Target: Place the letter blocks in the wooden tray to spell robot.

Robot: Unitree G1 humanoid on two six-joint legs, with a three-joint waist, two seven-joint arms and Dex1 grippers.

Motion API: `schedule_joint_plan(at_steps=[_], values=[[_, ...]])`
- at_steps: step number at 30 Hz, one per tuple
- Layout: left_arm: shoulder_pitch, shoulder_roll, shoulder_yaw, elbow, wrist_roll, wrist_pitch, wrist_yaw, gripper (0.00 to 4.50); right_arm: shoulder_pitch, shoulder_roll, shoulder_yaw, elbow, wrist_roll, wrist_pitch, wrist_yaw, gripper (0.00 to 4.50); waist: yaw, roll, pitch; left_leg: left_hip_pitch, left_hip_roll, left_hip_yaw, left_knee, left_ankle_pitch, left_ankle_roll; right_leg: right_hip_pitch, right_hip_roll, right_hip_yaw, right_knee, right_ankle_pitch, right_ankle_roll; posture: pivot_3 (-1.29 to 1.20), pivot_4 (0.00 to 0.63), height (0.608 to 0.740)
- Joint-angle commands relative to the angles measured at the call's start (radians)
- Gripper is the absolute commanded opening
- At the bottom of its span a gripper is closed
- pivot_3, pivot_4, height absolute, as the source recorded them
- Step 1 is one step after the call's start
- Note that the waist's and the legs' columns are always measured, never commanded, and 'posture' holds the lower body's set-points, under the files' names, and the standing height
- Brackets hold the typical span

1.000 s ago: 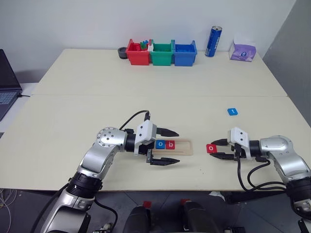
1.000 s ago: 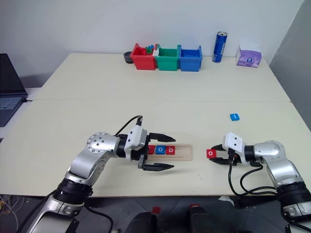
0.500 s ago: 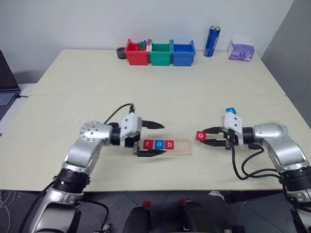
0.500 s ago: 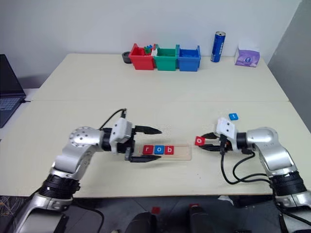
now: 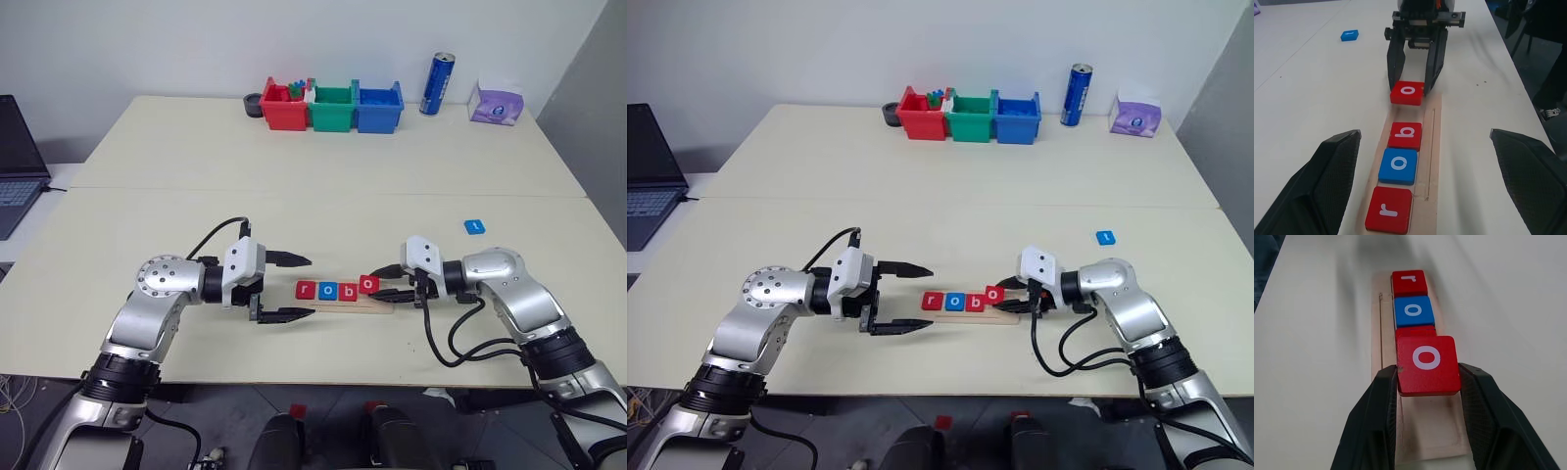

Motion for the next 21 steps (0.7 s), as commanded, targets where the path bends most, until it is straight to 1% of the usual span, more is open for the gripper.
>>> schedule_joint_plan(at_steps=[1, 21], values=[[0.002, 0.002, 0.010, -0.051, -0.018, 0.009, 0.010, 4.50, -0.024, -0.001, 0.001, 0.006, -0.014, -0.045, 0.010, 1.44, -0.001, 0.000, 0.000, 0.000, 0.000, 0.000, 0.000, 0.000, 0.000, 0.000, 0.000, 0.000, 0.000, 0.000, 0.000, 0.00, 0.150, 0.740], [-0.005, -0.005, 0.005, -0.046, -0.012, 0.006, 0.014, 4.50, -0.050, 0.031, 0.024, 0.094, -0.071, -0.130, 0.021, 1.44, -0.001, 0.000, 0.000, 0.000, 0.000, 0.000, 0.000, 0.000, 0.000, 0.000, 0.001, 0.000, 0.000, 0.000, 0.000, 0.00, 0.150, 0.740]])
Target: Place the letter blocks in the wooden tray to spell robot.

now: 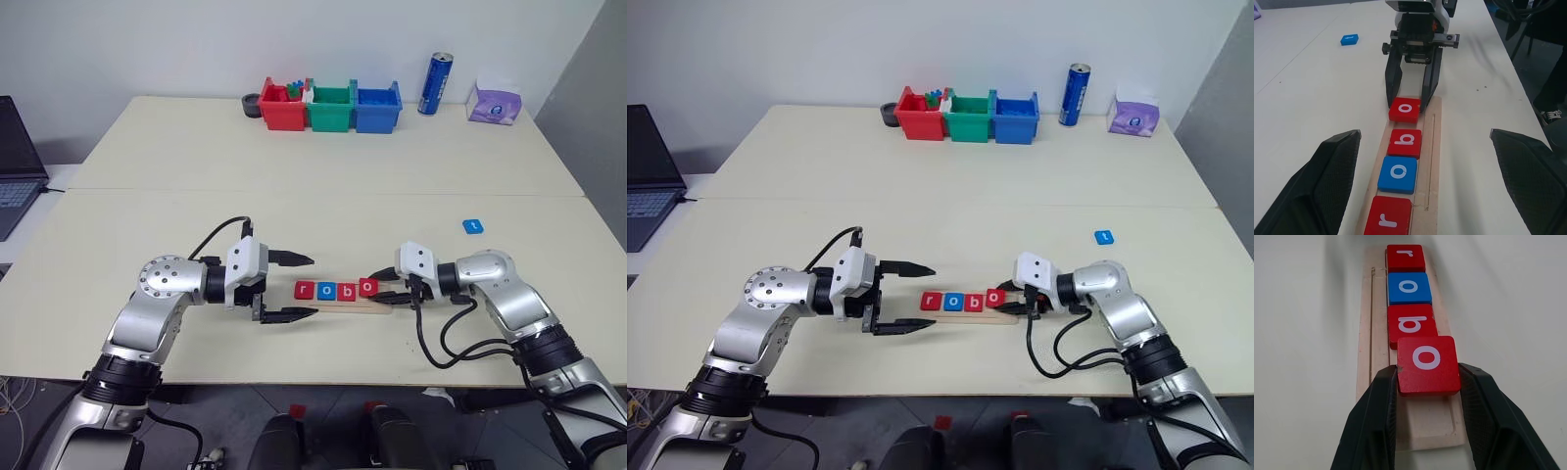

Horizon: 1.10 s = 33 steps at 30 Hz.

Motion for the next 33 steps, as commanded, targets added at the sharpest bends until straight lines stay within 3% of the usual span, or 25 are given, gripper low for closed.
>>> schedule_joint_plan(at_steps=[1, 31, 32, 33], values=[[-0.005, 0.000, 0.007, -0.024, -0.011, -0.009, 0.003, 4.50, -0.024, 0.002, 0.003, -0.008, -0.006, -0.024, 0.014, 1.44, 0.000, 0.000, 0.000, 0.000, 0.000, 0.000, 0.000, 0.000, 0.000, 0.000, 0.000, 0.000, 0.000, 0.000, 0.000, 0.00, 0.150, 0.740], [0.004, 0.004, 0.006, -0.016, -0.007, -0.025, -0.009, 4.50, -0.039, 0.009, 0.015, 0.039, -0.028, -0.052, 0.027, 1.44, 0.000, 0.000, 0.000, 0.000, 0.000, 0.000, 0.000, 0.000, 0.000, 0.000, 0.000, 0.000, 0.000, 0.000, 0.000, 0.00, 0.150, 0.740], [0.004, 0.004, 0.006, -0.016, -0.006, -0.025, -0.010, 4.50, -0.039, 0.009, 0.014, 0.039, -0.025, -0.049, 0.029, 2.21, 0.000, 0.000, 0.000, 0.000, 0.000, 0.000, 0.000, 0.000, 0.000, 0.000, 0.000, 0.000, 0.000, 0.000, 0.000, 0.00, 0.150, 0.740], [0.004, 0.004, 0.006, -0.014, -0.005, -0.026, -0.010, 4.50, -0.039, 0.008, 0.012, 0.038, -0.022, -0.045, 0.031, 2.52, 0.000, 0.000, 0.000, 0.000, 0.000, 0.000, 0.000, 0.000, 0.000, 0.000, 0.000, 0.000, 0.000, 0.000, 0.000, 0.00, 0.150, 0.740]])
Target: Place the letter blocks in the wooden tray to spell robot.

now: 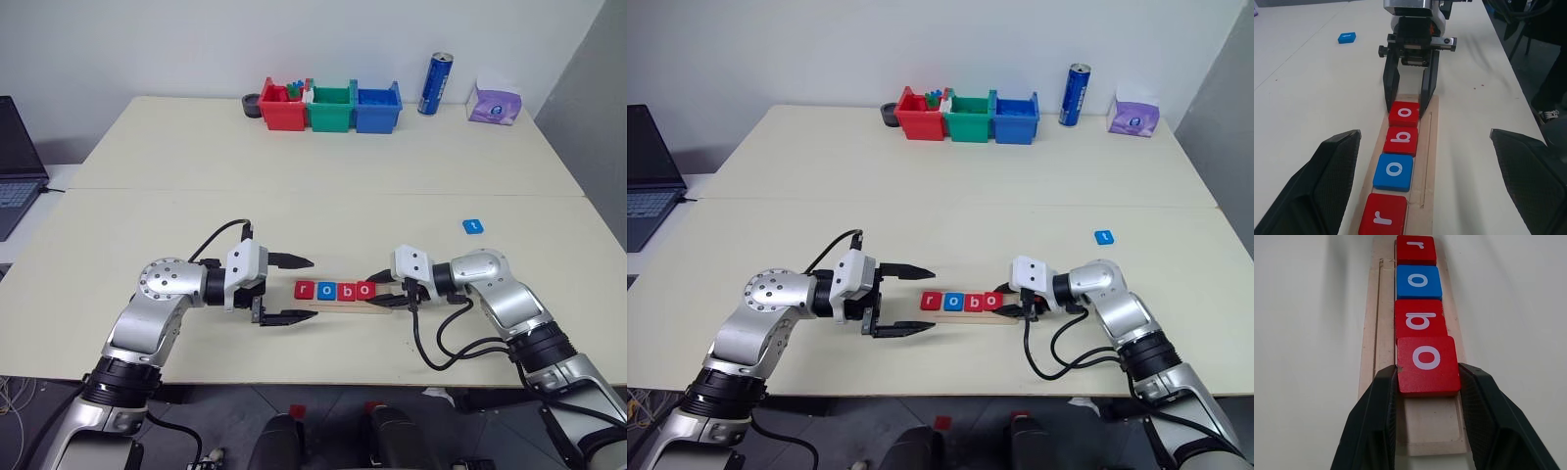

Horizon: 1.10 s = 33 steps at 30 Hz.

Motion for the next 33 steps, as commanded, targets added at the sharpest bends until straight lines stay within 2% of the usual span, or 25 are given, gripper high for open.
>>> schedule_joint_plan(at_steps=[1, 5, 6, 19, 22, 32, 33], values=[[-0.009, 0.004, 0.006, -0.014, -0.006, -0.020, -0.004, 4.50, -0.021, -0.002, -0.011, -0.006, 0.010, 0.001, 0.017, 2.87, 0.000, 0.000, 0.000, 0.000, 0.000, 0.000, 0.000, 0.000, 0.000, 0.000, 0.000, 0.000, 0.000, 0.000, 0.000, 0.00, 0.150, 0.740], [-0.010, 0.004, 0.007, -0.011, -0.005, -0.022, -0.006, 4.50, -0.027, -0.003, -0.026, -0.016, 0.033, 0.030, 0.026, 4.38, 0.000, 0.000, 0.000, 0.000, 0.000, 0.000, 0.000, 0.000, 0.000, 0.000, 0.000, 0.000, 0.000, 0.000, 0.000, 0.00, 0.150, 0.740], [-0.010, 0.004, 0.007, -0.010, -0.004, -0.022, -0.006, 4.50, -0.028, -0.003, -0.029, -0.019, 0.038, 0.036, 0.027, 4.47, 0.000, 0.000, 0.000, 0.000, 0.000, 0.000, 0.000, 0.000, 0.000, 0.000, 0.000, 0.000, 0.000, 0.000, 0.000, 0.00, 0.150, 0.740], [-0.033, -0.005, -0.007, 0.012, -0.001, -0.033, -0.015, 4.50, -0.031, -0.002, -0.079, -0.064, 0.086, 0.117, 0.010, 4.47, 0.000, 0.000, 0.000, 0.000, 0.000, 0.000, 0.000, 0.000, 0.000, 0.000, 0.000, 0.000, 0.000, 0.000, 0.000, 0.00, 0.150, 0.740], [-0.039, -0.007, -0.011, 0.017, -0.001, -0.036, -0.016, 4.50, -0.029, 0.003, -0.082, -0.058, 0.087, 0.115, 0.001, 3.87, 0.000, 0.000, 0.000, 0.000, 0.000, 0.000, 0.000, 0.000, 0.000, 0.000, 0.000, 0.000, 0.000, 0.000, 0.000, 0.00, 0.150, 0.740], [-0.042, -0.003, -0.014, 0.016, -0.002, -0.038, -0.015, 4.50, -0.026, 0.022, -0.069, -0.045, 0.074, 0.099, -0.018, 0.19, 0.000, 0.000, 0.000, 0.000, 0.000, 0.000, 0.000, 0.000, 0.000, 0.000, 0.000, 0.000, 0.000, 0.000, 0.000, 0.00, 0.150, 0.740], [-0.041, -0.002, -0.013, 0.013, -0.002, -0.036, -0.014, 4.50, -0.030, 0.026, -0.069, -0.036, 0.070, 0.092, -0.026, 0.01, 0.000, 0.000, 0.000, 0.000, 0.000, 0.000, 0.000, 0.000, 0.000, 0.000, 0.000, 0.000, 0.000, 0.000, 0.000, 0.00, 0.150, 0.740]])
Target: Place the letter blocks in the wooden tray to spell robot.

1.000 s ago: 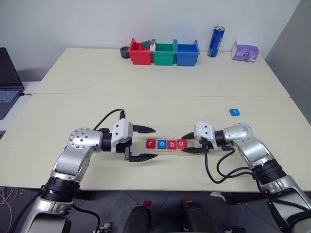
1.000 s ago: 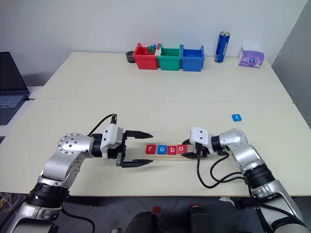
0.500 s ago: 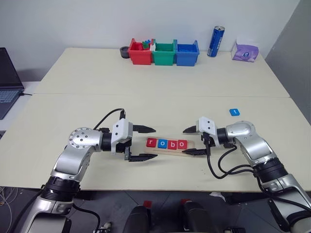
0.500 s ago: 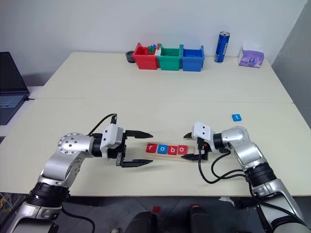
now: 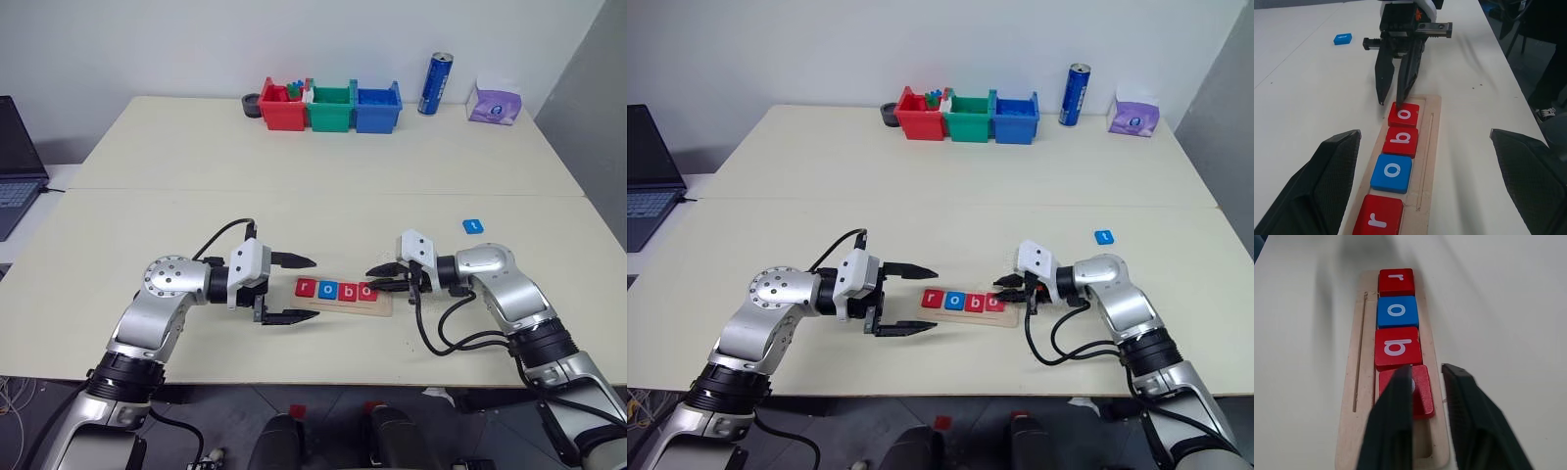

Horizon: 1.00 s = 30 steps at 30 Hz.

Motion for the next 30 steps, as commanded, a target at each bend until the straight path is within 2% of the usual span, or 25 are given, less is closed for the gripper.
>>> schedule_joint_plan(at_steps=[1, 12, 30], values=[[-0.014, 0.004, 0.009, -0.022, -0.005, -0.013, -0.002, 4.50, -0.021, 0.012, -0.008, -0.005, -0.007, -0.029, -0.020, 0.01, 0.000, 0.000, 0.000, 0.000, 0.000, 0.000, 0.000, 0.000, 0.000, 0.000, 0.000, 0.000, 0.000, 0.000, 0.000, 0.00, 0.150, 0.740], [-0.008, 0.009, 0.012, -0.031, -0.005, -0.009, 0.004, 4.50, -0.022, 0.033, 0.012, 0.039, -0.057, -0.095, -0.048, 0.01, 0.000, 0.000, 0.000, 0.000, 0.000, 0.000, 0.000, 0.000, 0.000, 0.000, 0.000, 0.000, 0.000, 0.000, 0.000, 0.00, 0.150, 0.740], [-0.019, 0.004, 0.009, -0.022, -0.001, -0.012, 0.008, 4.50, -0.011, 0.018, 0.020, 0.021, -0.065, -0.123, -0.014, 0.01, 0.000, 0.000, 0.000, 0.000, 0.000, 0.000, 0.000, 0.000, 0.000, 0.000, 0.000, 0.000, 0.000, 0.000, 0.000, 0.00, 0.150, 0.740]])
